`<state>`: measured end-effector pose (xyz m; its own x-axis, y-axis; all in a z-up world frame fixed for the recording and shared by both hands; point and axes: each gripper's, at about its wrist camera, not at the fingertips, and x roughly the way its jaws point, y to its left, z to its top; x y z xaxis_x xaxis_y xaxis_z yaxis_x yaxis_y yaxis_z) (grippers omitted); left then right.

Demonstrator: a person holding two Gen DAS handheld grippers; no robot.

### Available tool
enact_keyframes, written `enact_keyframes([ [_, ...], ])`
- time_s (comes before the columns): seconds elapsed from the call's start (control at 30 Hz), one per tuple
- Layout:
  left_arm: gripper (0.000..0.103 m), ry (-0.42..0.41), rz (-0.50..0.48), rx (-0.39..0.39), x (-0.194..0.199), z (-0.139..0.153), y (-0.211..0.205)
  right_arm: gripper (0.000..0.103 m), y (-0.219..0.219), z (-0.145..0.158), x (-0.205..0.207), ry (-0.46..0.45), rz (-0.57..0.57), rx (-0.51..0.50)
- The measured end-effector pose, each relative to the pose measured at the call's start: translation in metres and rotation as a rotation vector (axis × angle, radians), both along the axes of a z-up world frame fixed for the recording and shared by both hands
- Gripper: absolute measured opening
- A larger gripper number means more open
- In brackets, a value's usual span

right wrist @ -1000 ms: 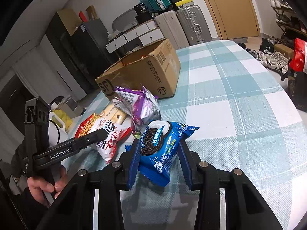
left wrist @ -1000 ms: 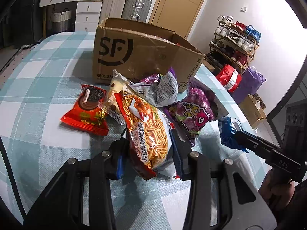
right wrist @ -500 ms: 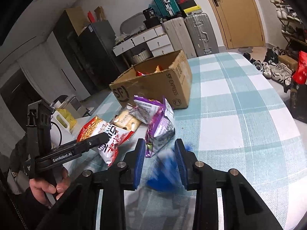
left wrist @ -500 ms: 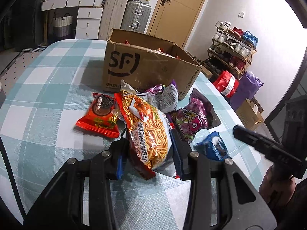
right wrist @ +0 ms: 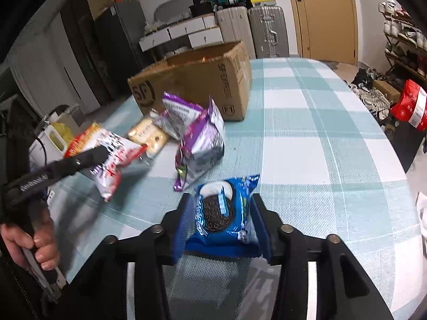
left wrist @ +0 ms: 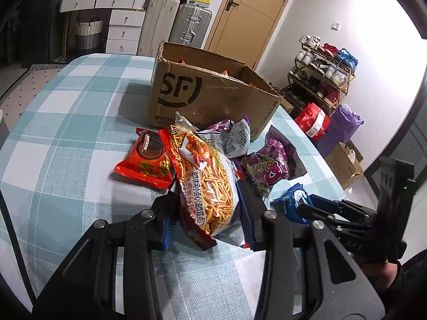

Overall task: Organize snacks
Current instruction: 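Lift both held packs and carry them over the open box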

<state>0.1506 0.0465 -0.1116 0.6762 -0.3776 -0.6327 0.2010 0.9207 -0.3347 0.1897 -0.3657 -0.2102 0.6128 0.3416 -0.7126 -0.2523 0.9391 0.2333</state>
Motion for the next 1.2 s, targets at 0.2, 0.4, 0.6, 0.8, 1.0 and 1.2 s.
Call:
enact_keyframes([
  [0.2, 0.037, 0.001, 0.007, -0.004, 0.000, -0.001, 0.006, 0.047, 0.006, -0.012, 0.008, 0.027, 0.008, -0.021],
  [0.4, 0.037, -0.003, 0.007, -0.007, -0.001, 0.001, 0.008, 0.044, 0.018, -0.012, 0.006, -0.002, 0.050, -0.081],
  [0.6, 0.037, -0.018, 0.006, -0.013, -0.001, 0.008, 0.011, 0.044, 0.005, 0.007, 0.000, -0.053, 0.022, -0.016],
  [0.8, 0.037, -0.033, 0.005, -0.019, 0.002, 0.020, 0.013, 0.044, 0.003, 0.039, -0.003, -0.109, 0.032, 0.030],
  [1.0, 0.037, -0.055, -0.002, -0.010, 0.009, 0.038, 0.012, 0.044, 0.010, 0.074, 0.004, -0.166, 0.070, 0.087],
  [1.2, 0.037, -0.075, -0.007, -0.010, 0.023, 0.058, 0.013, 0.044, 0.015, 0.096, 0.019, -0.187, 0.100, 0.145],
])
